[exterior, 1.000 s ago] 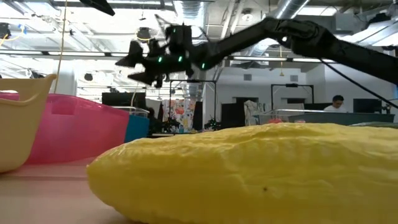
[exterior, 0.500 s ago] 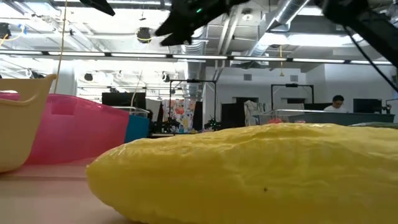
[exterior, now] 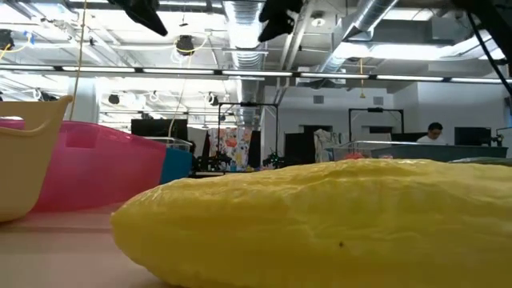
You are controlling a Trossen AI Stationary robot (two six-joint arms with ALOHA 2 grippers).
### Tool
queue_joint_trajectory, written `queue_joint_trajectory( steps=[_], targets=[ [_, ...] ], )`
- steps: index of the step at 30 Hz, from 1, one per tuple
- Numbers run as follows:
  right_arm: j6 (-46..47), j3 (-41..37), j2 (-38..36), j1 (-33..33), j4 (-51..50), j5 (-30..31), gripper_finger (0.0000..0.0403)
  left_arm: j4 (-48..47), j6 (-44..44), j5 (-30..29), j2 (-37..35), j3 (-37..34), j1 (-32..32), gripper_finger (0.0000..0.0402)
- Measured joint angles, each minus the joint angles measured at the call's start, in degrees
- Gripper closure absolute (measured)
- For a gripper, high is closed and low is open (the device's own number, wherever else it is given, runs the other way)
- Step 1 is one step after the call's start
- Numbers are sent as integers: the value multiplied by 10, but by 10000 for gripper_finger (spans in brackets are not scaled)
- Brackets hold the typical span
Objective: Sort produce into baskets
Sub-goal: Put the green lime into the green bin
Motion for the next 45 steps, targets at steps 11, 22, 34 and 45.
queue_joint_trajectory(
  steps=[11, 22, 34, 45],
  targets=[
    [21, 0, -28, 59, -135, 51, 50, 44, 22, 106, 101, 0, -1, 145],
    [87, -133, -172, 67, -117, 113, 50, 55, 58, 119, 172, 0, -12, 145],
    [332, -642, -500, 120, 218, 159, 50, 115, 79, 123, 198, 0, -12, 145],
    [541, -788, -528, 249, 283, 130, 50, 140, 50, 123, 207, 0, -12, 145]
  ],
)
